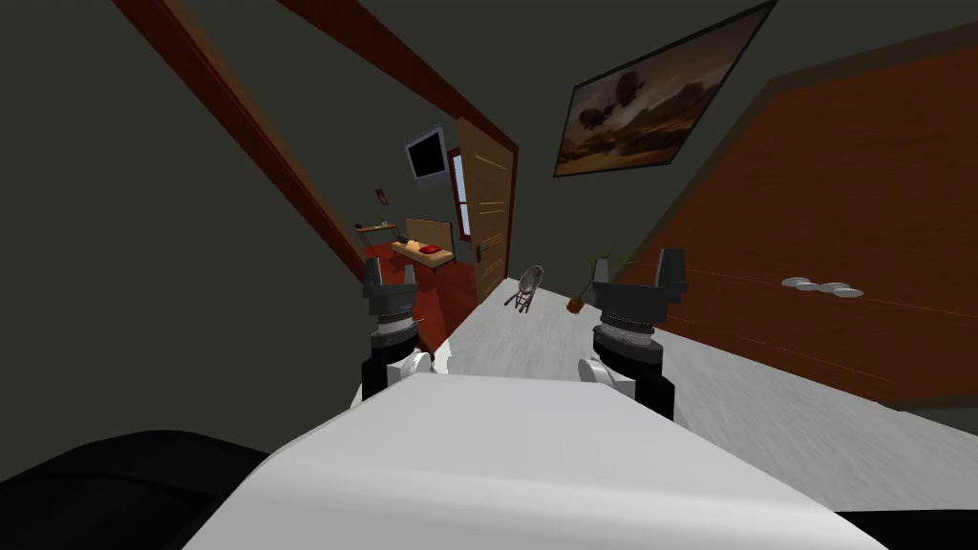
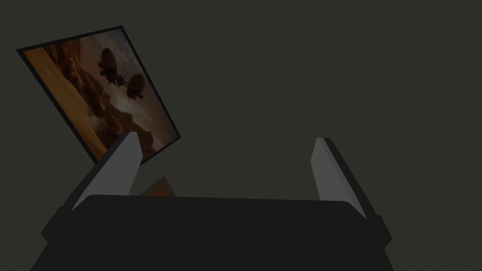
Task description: Push the door open
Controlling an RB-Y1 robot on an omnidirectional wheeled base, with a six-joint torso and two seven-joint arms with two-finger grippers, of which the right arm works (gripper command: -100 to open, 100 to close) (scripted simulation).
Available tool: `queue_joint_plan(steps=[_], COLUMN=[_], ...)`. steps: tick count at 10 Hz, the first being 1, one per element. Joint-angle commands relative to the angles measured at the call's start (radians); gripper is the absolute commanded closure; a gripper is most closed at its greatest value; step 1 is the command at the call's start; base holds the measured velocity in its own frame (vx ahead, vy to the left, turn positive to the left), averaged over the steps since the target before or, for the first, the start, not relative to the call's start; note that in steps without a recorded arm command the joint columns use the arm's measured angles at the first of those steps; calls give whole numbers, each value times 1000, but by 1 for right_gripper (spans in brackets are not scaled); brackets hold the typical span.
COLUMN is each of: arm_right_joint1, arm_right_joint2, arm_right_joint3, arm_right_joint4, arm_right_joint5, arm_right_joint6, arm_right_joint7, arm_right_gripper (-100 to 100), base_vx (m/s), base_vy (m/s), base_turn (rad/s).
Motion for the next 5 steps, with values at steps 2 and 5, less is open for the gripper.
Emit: queue_joint_plan(steps=[2, 5], arm_right_joint1=[-31, -74], arm_right_joint2=[-20, -46], arm_right_joint3=[30, 74], arm_right_joint4=[48, 116], arm_right_joint5=[-4, -10], arm_right_joint6=[-10, -23], arm_right_joint7=[-17, -41], arm_right_gripper=[-100, -100], base_vx=[81, 152], base_vy=[15, 6], base_turn=[2, 4])
